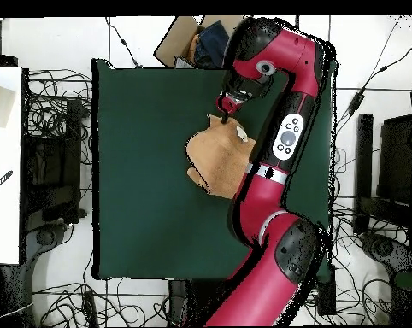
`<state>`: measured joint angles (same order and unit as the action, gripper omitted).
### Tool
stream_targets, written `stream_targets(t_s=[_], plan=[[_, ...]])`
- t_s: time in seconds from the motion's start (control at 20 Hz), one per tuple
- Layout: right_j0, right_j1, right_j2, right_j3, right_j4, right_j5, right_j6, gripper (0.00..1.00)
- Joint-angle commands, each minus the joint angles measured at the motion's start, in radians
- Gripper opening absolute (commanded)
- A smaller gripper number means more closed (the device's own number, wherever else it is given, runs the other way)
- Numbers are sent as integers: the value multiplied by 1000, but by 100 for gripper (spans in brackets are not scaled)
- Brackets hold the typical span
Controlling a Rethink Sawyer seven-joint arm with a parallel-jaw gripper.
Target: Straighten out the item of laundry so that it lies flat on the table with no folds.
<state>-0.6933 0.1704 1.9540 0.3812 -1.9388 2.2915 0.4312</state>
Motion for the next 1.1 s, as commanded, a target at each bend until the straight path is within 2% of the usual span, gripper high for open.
stream_targets(t_s=[0.05, 0.55, 0.95, 1.1], plan=[[49, -53, -133, -131, -89, -97, 260, 0], [80, -30, -45, -184, -134, -158, 313, 0], [125, -19, 60, -225, -255, -225, 365, 0], [140, -16, 83, -230, -273, -243, 383, 0]])
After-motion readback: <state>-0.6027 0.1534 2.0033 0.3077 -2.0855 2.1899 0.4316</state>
